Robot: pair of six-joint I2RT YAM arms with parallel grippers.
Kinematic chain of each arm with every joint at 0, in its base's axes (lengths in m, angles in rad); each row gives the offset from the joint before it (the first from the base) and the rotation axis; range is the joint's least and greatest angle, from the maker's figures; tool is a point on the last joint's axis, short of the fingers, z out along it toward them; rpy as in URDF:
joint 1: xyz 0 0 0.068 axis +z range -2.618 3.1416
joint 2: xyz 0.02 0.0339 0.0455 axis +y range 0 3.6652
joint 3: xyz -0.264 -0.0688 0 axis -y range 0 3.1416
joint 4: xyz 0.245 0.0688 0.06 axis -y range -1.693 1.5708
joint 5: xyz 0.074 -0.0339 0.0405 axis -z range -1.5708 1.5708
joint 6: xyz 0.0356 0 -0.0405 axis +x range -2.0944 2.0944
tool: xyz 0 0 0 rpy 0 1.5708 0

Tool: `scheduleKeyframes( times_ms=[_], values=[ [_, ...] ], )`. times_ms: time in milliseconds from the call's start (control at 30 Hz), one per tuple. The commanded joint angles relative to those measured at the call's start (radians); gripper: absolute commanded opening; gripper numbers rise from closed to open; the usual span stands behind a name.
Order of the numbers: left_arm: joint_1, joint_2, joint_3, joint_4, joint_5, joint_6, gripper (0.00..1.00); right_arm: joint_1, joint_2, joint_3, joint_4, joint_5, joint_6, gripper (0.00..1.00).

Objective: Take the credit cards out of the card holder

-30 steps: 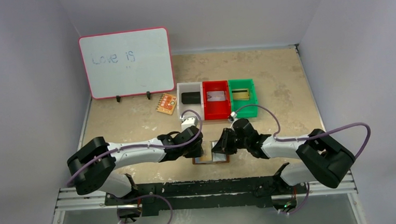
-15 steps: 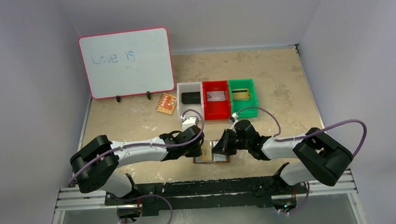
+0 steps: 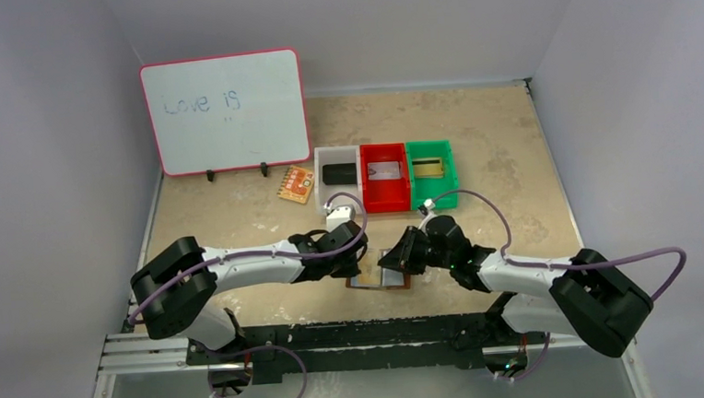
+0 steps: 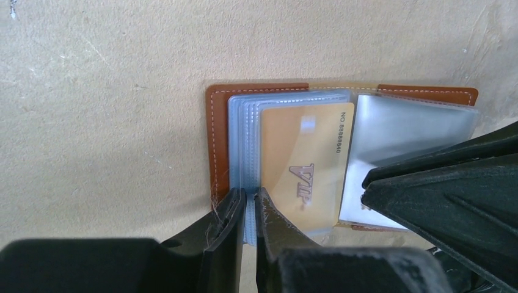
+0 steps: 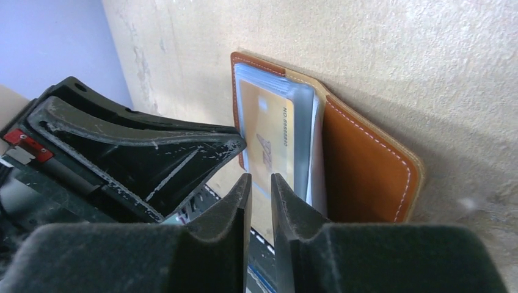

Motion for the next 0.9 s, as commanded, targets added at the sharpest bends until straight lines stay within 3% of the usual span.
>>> scheduleKeyframes(
  times_ms=[0,100,433,867],
  values=[
    [-0.002,-0.002,0.028,-0.073,-0.026,0.017,0.11,-0.002,0.026,0.004,0.053,-0.008,0.014,0.22],
    [-0.003,-0.035,0.023,-0.043,-0.011,0.016,0.16,-0.012,0.084,0.057,-0.009,-0.024,-0.042,0.22],
    [-0.005,-0.102,0.035,0.012,-0.007,0.037,0.32,-0.03,0.139,0.025,0.106,-0.074,-0.022,0.21],
    [-0.004,-0.035,0.004,0.088,0.052,0.02,0.31,-0.058,0.235,-0.01,0.237,-0.135,0.003,0.19]
  ],
)
